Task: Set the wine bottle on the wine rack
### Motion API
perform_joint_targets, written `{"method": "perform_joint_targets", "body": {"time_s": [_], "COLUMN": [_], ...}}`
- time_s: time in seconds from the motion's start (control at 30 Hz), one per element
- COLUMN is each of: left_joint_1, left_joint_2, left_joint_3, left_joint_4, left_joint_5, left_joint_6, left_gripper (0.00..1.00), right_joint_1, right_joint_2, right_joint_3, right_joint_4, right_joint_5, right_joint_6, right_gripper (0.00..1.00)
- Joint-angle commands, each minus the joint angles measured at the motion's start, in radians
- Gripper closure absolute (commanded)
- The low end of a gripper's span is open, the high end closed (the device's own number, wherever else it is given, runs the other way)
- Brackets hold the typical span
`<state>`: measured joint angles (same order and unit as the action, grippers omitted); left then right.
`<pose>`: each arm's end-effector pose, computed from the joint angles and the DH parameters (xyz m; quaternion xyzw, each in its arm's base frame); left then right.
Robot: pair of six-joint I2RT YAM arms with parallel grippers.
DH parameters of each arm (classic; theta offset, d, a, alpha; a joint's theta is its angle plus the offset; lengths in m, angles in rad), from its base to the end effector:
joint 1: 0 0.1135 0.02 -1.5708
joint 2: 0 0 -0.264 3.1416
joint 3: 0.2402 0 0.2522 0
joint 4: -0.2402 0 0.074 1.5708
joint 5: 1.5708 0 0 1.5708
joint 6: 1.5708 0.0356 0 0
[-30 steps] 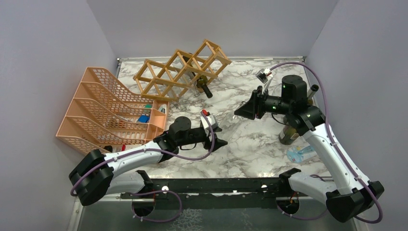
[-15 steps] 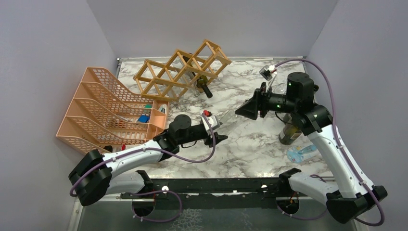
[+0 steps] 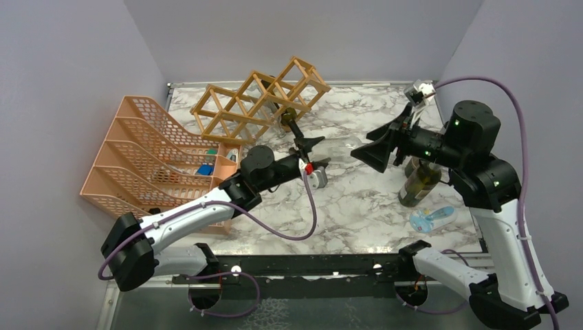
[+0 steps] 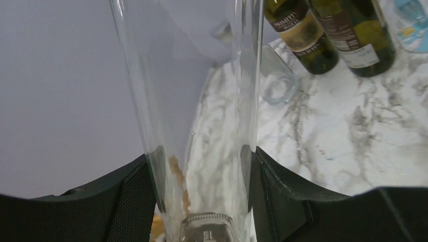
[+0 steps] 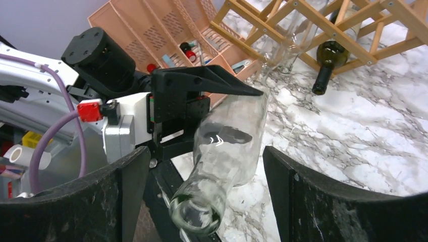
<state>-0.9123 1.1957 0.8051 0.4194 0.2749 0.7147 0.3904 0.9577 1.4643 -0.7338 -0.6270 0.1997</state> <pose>0.1642 -0.2280 0.3245 0.5691 0.4028 -0.1651 0.6976 0.1339 0.0777 0.4776 -0.2619 0.7229 0.4031 0.4963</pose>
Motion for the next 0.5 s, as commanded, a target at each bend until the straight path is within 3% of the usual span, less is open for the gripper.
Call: {"method": "perform_joint_targets", "body": {"time_s": [0.0,0.2,0.47], "left_joint_1": [-0.010,-0.010,-0.016], "left_joint_2": [0.021,0.061,0.104], "left_joint_3": [0.098,0.213,0.361], "left_joint_4": [0.073,-0.011,-0.196], "left_joint_5": [-0.016,-0.022,-0.029], "left_joint_6": [0.293,0.540,0.810], "left_gripper": [1.00,1.00,1.00], "right_joint_1": [-0.002,-0.001,-0.002], "right_joint_2": [0.020,0.009,0.032], "right_joint_3": [0.084,0.139,0.095], "right_joint_4": [-0.109,-0.151,-0.176], "right_joint_5": [0.069,0.129,0.143], "right_joint_6": [-0.030,-0.059,-0.116], "right_gripper": [0.16,0.16,0.18]}}
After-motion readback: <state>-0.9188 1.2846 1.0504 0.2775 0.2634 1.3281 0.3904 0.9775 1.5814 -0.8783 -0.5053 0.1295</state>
